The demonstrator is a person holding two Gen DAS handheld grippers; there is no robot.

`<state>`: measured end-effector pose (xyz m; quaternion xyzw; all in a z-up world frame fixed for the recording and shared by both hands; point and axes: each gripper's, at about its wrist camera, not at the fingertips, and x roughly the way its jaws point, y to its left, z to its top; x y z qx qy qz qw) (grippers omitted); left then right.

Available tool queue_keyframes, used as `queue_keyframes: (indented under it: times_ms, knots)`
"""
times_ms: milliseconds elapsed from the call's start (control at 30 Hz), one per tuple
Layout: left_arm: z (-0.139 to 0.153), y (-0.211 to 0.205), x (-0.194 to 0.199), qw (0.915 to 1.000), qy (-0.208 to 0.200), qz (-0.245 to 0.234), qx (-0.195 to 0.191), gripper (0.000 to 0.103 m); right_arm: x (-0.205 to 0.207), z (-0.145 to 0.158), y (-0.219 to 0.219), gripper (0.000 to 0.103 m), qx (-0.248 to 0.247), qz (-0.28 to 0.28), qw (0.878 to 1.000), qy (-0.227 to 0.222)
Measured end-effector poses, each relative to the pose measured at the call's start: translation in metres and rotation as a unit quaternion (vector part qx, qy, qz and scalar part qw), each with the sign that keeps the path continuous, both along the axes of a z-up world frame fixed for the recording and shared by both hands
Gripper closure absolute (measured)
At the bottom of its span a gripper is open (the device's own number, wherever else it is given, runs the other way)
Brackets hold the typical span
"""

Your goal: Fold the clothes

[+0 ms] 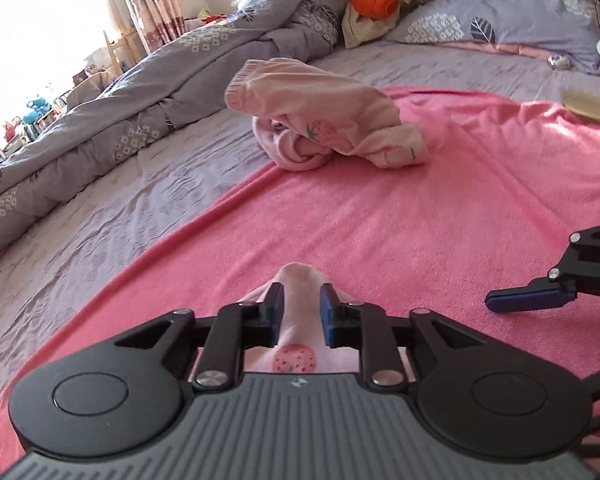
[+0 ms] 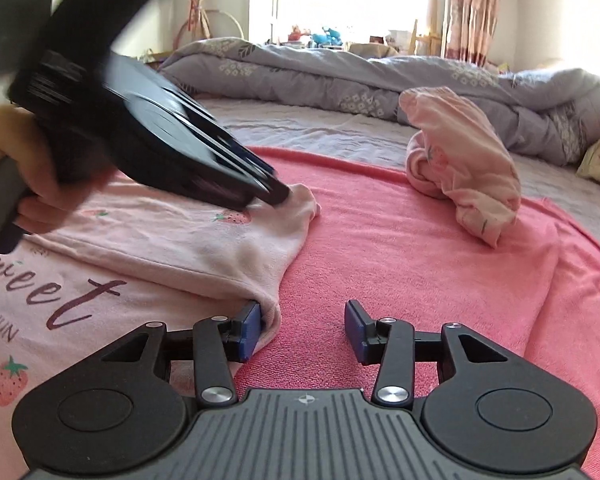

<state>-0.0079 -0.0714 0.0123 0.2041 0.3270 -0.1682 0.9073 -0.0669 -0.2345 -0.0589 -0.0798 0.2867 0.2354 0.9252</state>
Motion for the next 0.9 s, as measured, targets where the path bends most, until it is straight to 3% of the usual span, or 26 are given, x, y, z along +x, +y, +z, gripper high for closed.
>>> queue_keyframes:
  times_ms: [167,233,333,433,533,600,667,767,833,900]
  knots:
    - [-0.03,0.024,-0.003,0.9979,0.046,0.033,0.033,0.063,-0.003,0.0,0.004,0.057,-0.015,-0.001,1.0,-0.008]
    - [-0.032,0.042,-0.011,0.9985,0.032,0.04,0.02,0.059,-0.002,0.0,0.002,0.055,-0.011,-0.002,1.0,-0.004]
    - [-0.025,0.081,-0.026,0.9941,0.036,0.102,0.012,0.059,-0.002,0.0,0.004,0.054,-0.016,-0.003,1.0,-0.006]
    - [-0.021,0.122,-0.046,0.9856,0.027,0.164,0.029,0.059,-0.003,-0.001,0.006,0.048,-0.028,-0.006,1.0,-0.013]
    - [-0.021,0.171,-0.066,0.9687,0.026,0.243,0.041,0.059,-0.001,0.0,0.005,0.047,-0.022,-0.004,1.0,-0.01]
    - [-0.017,0.197,-0.08,0.9615,0.025,0.273,0.015,0.061,0.001,0.004,-0.003,0.047,0.007,0.006,1.0,0.002]
    - [-0.008,0.21,-0.094,0.9614,0.012,0.274,-0.027,0.063,-0.001,0.015,-0.015,0.047,0.041,-0.002,0.999,0.016]
    - [-0.003,0.211,-0.104,0.968,-0.009,0.244,-0.06,0.056,-0.015,0.044,-0.026,0.047,0.066,-0.031,0.997,0.013]
    - [-0.009,0.211,-0.104,0.9718,-0.011,0.225,-0.071,0.054,-0.029,0.069,-0.016,0.047,0.062,-0.023,0.998,-0.011]
    - [-0.025,0.216,-0.1,0.97,-0.002,0.23,-0.078,0.051,-0.033,0.084,0.013,0.047,0.059,0.003,0.998,-0.027]
